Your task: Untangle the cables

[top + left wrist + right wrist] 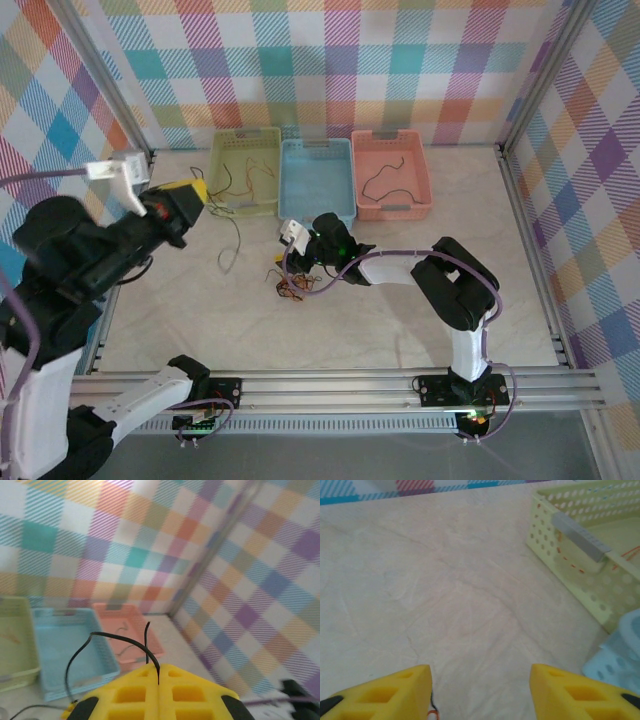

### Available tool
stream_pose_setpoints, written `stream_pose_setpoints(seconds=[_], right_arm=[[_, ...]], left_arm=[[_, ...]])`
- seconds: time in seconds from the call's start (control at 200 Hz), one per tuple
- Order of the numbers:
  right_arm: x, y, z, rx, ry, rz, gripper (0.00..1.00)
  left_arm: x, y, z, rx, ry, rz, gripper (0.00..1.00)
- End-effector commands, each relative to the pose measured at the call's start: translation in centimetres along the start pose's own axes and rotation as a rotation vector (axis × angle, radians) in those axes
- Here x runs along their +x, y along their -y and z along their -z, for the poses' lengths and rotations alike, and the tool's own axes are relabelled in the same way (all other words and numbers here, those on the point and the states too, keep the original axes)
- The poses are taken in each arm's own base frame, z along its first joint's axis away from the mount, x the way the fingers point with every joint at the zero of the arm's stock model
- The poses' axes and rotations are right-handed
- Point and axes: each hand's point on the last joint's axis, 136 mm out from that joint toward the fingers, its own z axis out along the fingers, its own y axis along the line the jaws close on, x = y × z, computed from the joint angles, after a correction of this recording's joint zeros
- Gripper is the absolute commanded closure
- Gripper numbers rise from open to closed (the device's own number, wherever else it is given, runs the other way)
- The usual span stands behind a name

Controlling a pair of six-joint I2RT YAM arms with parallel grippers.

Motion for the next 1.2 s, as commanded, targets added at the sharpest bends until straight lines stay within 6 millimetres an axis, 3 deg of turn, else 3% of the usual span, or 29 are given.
stream_pose_setpoints(seconds=[0.0,0.23,0.43,0.58,0.76,0.83,0.93,1.195], right_arm=[[0.3,2.8,0.2,0.135,-0.021,-0.020,0.44],[0.9,5.8,1.4,0.270,-0.036,-0.078,0.44],[2.0,9.2,3.1,0.454,-0.069,-0.136,0.45],[2.5,10.6,4.2,0.516,-0.073,-0.180,0.47],[2.6,10.8,4.5,0.523,-0.073,-0.190,0.48],[2.4,10.8,4.5,0.523,-0.070,-0.189,0.48],[2.3,10.8,4.5,0.522,-0.065,-0.189,0.48],[2.2,10.5,4.4,0.498,-0.061,-0.188,0.49]], left_arm=[[-0.9,-3.5,-2.3,-0.198,0.049,-0.078,1.00],[0.2,-3.3,-9.3,-0.165,-0.039,-0.060,1.00],[-0.4,-3.2,-16.0,-0.123,-0.097,-0.019,1.00],[-1.4,-2.6,-20.9,-0.057,-0.105,-0.008,1.00],[-1.4,-5.1,-26.8,-0.052,-0.143,0.059,1.00],[-0.2,-6.1,-28.9,-0.047,-0.183,0.092,1.00],[3.5,-7.8,-32.1,-0.046,-0.280,0.139,1.00],[17.6,-13.8,-38.5,-0.104,-0.591,0.258,1.00]])
